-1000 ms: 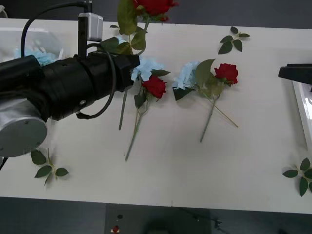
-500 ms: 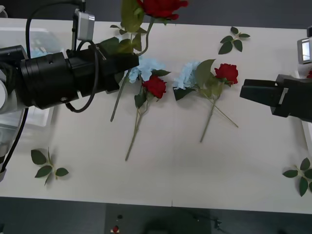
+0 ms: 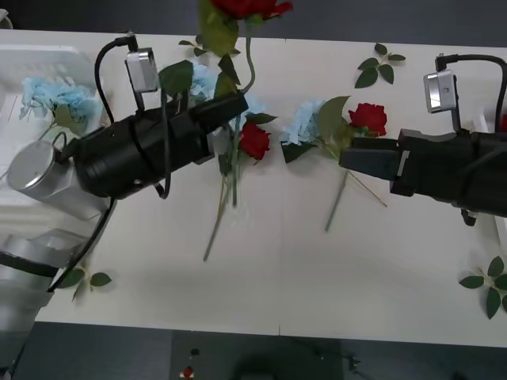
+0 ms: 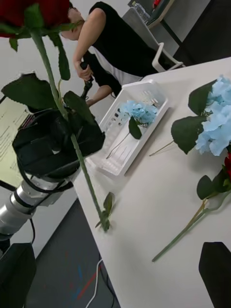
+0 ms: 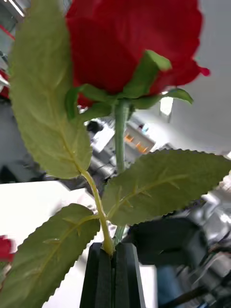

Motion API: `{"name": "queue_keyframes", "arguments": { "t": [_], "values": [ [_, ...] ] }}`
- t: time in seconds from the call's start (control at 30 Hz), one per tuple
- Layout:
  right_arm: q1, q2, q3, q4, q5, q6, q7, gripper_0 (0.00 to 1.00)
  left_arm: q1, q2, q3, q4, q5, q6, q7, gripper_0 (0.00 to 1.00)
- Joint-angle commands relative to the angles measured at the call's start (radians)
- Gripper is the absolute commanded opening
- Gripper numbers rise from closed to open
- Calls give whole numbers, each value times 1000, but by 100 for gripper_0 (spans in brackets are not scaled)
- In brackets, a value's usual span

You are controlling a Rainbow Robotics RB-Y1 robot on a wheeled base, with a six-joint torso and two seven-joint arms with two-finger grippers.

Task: Put the red flowers into the right box and the blue flowers into the left box

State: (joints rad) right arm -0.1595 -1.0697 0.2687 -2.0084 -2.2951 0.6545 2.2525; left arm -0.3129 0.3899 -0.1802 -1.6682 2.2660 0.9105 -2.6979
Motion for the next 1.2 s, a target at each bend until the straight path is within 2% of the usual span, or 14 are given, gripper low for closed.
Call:
{"name": "queue_keyframes", "arguments": {
  "t": [0.03, 0.4, 0.87, 1.2],
  "values": [
    [-64, 47, 27, -1, 14, 1, 36, 100, -32, -28, -61, -7, 89, -55, -7, 0],
    [-100, 70, 35, 11, 131, 70, 53, 100, -46, -89, -180, -5, 280, -142, -7, 0],
    [-106, 108, 99, 11, 137, 39, 67, 100, -103, -206, -203, 107, 270, -153, -7, 0],
    [-123, 155, 159, 17, 180, -21, 70, 100, -114, -210, -205, 133, 264, -154, -7, 0]
  ]
}}
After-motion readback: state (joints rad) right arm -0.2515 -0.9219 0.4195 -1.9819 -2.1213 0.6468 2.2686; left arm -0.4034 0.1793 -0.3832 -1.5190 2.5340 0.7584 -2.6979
